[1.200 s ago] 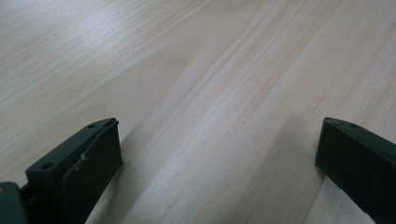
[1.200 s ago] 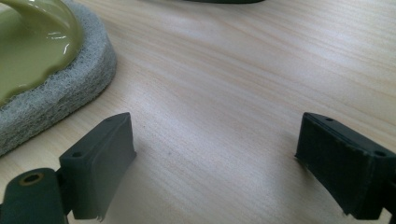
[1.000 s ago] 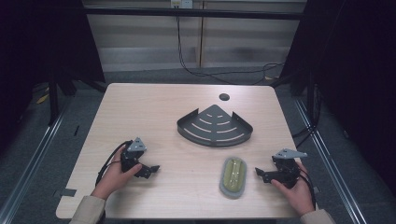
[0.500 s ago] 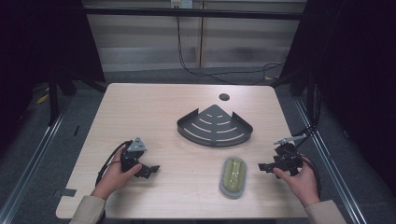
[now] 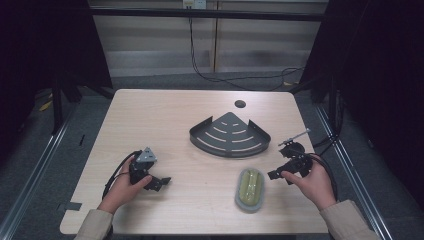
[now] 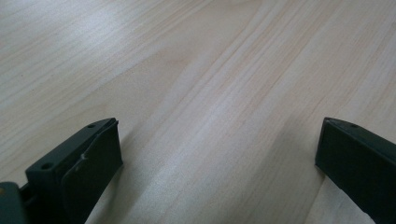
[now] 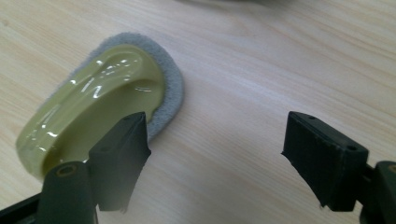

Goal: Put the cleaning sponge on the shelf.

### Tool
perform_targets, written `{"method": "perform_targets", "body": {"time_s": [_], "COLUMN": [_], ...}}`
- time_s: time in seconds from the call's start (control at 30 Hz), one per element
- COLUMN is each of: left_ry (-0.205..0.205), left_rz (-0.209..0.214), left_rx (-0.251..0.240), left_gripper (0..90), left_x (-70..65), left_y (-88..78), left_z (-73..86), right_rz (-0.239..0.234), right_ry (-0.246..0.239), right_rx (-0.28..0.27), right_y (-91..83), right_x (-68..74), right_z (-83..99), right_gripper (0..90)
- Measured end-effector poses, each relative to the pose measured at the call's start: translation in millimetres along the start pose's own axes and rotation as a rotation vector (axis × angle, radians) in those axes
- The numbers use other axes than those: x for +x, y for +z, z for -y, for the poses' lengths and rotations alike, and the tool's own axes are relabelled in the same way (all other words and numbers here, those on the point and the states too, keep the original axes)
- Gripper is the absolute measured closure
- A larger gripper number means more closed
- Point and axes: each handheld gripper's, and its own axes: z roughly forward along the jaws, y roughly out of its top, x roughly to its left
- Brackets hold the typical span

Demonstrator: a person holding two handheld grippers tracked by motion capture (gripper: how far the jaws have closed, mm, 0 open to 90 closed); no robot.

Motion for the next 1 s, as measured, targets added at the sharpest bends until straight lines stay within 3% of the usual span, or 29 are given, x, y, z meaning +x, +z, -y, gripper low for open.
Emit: {"method": "perform_targets", "body": {"time_s": [0.43, 0.77, 1.0], "left_ry": [-0.001, -0.001, 0.000], "left_rz": [0.000, 0.002, 0.002], "left_rx": [0.001, 0.001, 0.000], "left_gripper": [0.0, 0.0, 0.0], "left_x": [-0.1, 0.0, 0.1], "left_y": [-0.1, 0.0, 0.0], "left_z": [0.0, 0.0, 0.0], "right_rz": [-0.026, -0.045, -0.063], "right_ry": [-0.039, -0.074, -0.072], "right_rx": [0.072, 0.086, 0.109], "right_y": [-5.3, -2.8, 2.7], "right_x": [24.9, 40.9, 47.7], "right_z": [-17.8, -26.0, -27.8], "right_gripper": [24.3, 26.1, 28.3]}}
